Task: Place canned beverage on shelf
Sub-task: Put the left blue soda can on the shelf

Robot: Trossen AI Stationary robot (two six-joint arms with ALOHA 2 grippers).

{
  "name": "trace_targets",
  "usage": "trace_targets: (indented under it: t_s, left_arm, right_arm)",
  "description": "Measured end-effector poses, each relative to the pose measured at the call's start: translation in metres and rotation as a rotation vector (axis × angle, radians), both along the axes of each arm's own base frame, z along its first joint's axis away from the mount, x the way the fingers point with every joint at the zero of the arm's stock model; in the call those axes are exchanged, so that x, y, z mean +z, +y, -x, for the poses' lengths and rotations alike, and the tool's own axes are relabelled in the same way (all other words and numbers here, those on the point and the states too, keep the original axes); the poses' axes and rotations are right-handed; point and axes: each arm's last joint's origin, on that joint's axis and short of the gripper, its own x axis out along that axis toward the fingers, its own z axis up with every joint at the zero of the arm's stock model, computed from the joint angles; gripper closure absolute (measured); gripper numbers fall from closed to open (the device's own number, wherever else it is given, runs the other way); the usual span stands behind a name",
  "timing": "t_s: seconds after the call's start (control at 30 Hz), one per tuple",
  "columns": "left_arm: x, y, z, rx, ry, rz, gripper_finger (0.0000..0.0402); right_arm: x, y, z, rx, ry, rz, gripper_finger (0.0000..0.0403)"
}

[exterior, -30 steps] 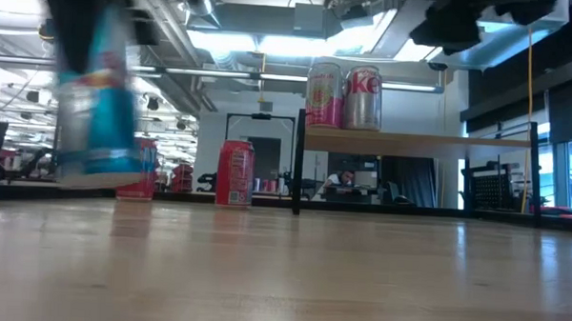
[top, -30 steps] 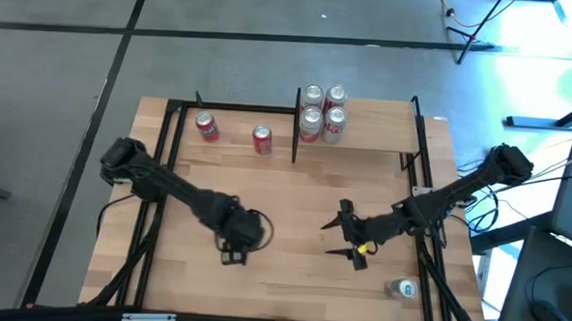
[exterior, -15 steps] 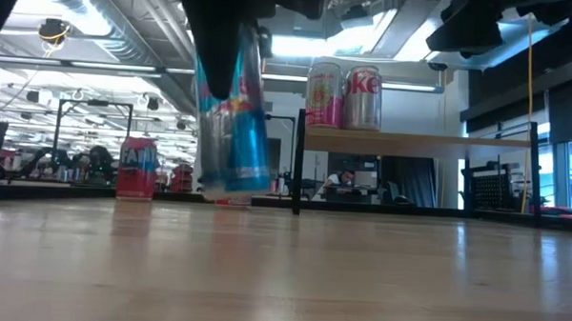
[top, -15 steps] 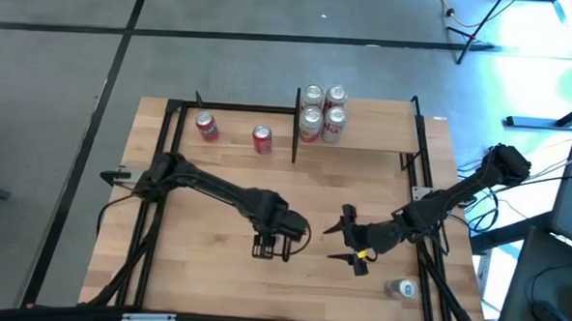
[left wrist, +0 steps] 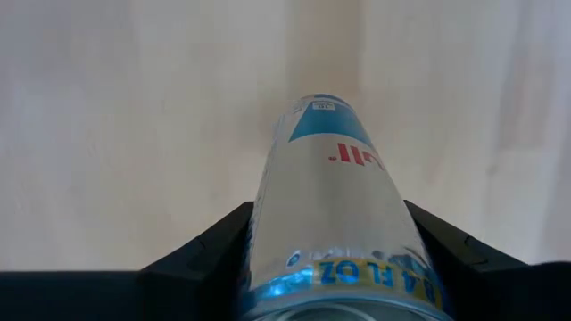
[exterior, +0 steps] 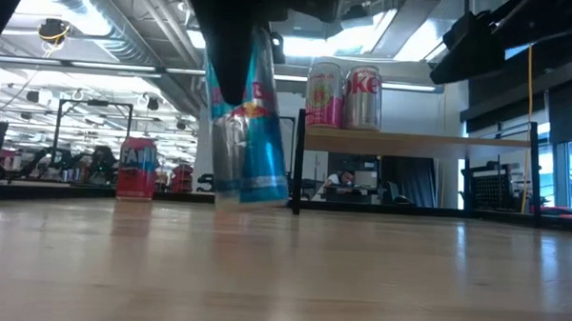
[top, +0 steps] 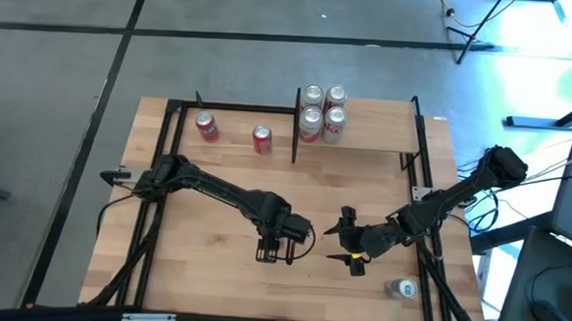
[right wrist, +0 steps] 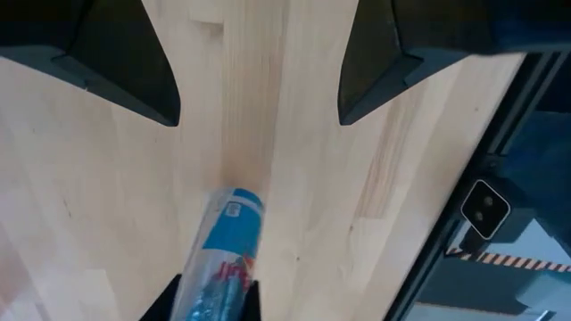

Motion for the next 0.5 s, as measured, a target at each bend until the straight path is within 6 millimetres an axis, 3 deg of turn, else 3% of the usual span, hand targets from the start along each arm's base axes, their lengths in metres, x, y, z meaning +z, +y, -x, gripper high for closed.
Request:
trace_targets:
  t_s: [0.5]
  left_arm:
    - [-0.0043, 0.0026, 0.0001, 0.007, 0.021, 0.043, 0.0195]
  right_arm:
    - [0.0025, 0.0011, -0.0025, 0.023, -0.041, 0.016, 0.0114]
